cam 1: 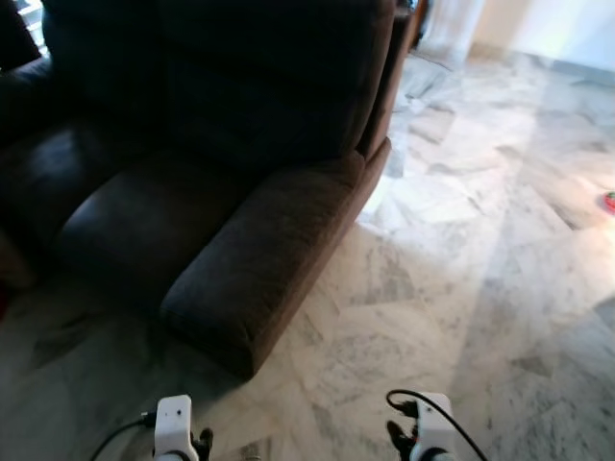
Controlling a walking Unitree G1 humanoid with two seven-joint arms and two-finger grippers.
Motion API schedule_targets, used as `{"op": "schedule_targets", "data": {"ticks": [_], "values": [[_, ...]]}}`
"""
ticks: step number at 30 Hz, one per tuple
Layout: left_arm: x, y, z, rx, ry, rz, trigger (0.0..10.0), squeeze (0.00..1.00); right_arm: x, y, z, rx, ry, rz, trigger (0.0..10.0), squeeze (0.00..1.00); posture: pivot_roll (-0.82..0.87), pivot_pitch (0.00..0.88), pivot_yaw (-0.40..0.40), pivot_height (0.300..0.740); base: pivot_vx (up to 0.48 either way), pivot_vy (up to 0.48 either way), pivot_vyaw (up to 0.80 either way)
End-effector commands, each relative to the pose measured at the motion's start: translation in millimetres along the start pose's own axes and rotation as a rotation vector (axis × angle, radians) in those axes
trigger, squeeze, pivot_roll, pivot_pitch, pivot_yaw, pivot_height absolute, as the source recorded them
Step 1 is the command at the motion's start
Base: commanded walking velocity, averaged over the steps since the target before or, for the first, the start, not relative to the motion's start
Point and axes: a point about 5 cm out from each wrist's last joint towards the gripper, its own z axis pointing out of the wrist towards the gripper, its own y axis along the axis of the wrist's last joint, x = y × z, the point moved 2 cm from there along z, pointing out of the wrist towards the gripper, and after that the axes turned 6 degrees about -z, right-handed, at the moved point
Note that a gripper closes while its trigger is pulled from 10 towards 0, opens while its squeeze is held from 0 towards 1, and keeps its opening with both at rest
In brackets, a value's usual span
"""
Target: Move the pillow to the sofa from floor
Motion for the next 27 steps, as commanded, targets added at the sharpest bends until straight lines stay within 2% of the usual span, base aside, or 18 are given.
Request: {"op": "schedule_targets", "data": {"ticks": [1, 11, 18, 21, 23, 26, 27], "values": [[-6.8, -8, -0.6, 0.028, -0.004, 0.016, 10.0, 0.00, -9.9, -12, -3.9, 0.037, -0.027, 0.008, 10.0, 0.00, 0.10, 0.131, 0.019, 0.740, 0.000, 0.300, 0.00], [-29.4, 4, 3.5, -0.001, -0.013, 0.007, 10.0, 0.00, -16.5, -13, -5.2, 0.042, -0.042, 0.007, 10.0, 0.00, 0.11, 0.146, 0.017, 0.740, 0.000, 0.309, 0.00], [-31.4, 1, 2.9, 0.002, -0.011, 0.003, 10.0, 0.00, -3.6, -14, -2.9, 0.052, -0.027, -0.011, 10.0, 0.00, 0.10, 0.155, 0.016, 0.740, 0.000, 0.368, 0.00], [-19.3, -4, 0.8, 0.006, 0.000, 0.002, 10.0, 0.00, -1.4, -14, -2.5, 0.053, -0.026, -0.010, 10.0, 0.00, 0.11, 0.155, 0.016, 0.740, 0.000, 0.464, 0.00], [3.9, -5, -1.6, 0.001, 0.020, -0.001, 10.0, 0.00, -0.2, -14, -2.3, 0.053, -0.024, -0.011, 10.0, 0.00, 0.11, 0.158, 0.016, 0.740, 0.000, 0.454, 0.00], [19.1, -4, -3.8, -0.001, 0.032, -0.002, 10.0, 0.00, -0.2, -14, -2.2, 0.054, -0.024, -0.011, 10.0, 0.00, 0.11, 0.158, 0.016, 0.740, 0.000, 0.454, 0.00], [19.1, -4, -3.8, -0.001, 0.032, -0.002, 10.0, 0.00, -0.2, -14, -2.2, 0.054, -0.024, -0.011, 10.0, 0.00, 0.11, 0.158, 0.016, 0.740, 0.000, 0.454, 0.00]]}}
